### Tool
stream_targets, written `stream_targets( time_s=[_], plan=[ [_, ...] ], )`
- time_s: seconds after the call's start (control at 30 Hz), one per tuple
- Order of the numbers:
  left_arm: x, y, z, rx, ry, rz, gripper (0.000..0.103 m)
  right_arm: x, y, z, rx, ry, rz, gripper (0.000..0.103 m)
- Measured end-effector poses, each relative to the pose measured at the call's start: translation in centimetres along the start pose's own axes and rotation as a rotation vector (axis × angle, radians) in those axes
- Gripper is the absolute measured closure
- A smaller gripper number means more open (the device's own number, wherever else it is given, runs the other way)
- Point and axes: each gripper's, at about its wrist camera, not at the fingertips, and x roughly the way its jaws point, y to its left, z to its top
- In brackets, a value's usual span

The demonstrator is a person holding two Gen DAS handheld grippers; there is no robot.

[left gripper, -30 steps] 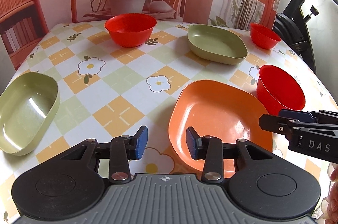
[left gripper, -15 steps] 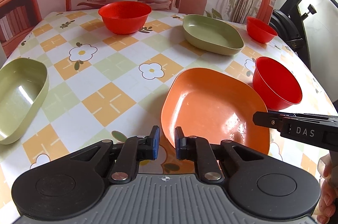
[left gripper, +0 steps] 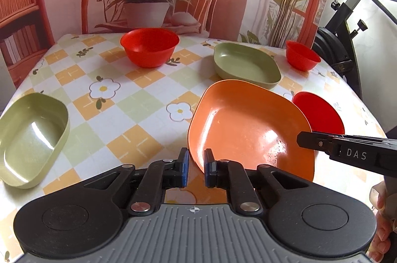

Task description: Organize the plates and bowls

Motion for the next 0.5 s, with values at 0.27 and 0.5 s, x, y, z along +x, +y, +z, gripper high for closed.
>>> stream_targets(
  time_s=[0.27, 0.5],
  plan=[
    [-4.0, -1.5, 5.5, 0.072, -0.167, 0.009, 0.09, -3.1, 1.1, 5.7, -0.067, -0.164, 0.024, 0.092],
    [-6.5, -2.7, 9.4, 0.083, -0.283, -0.002, 0.09, -5.4, 1.5, 10.4, -0.112, -0.322, 0.036, 0.092]
  ],
)
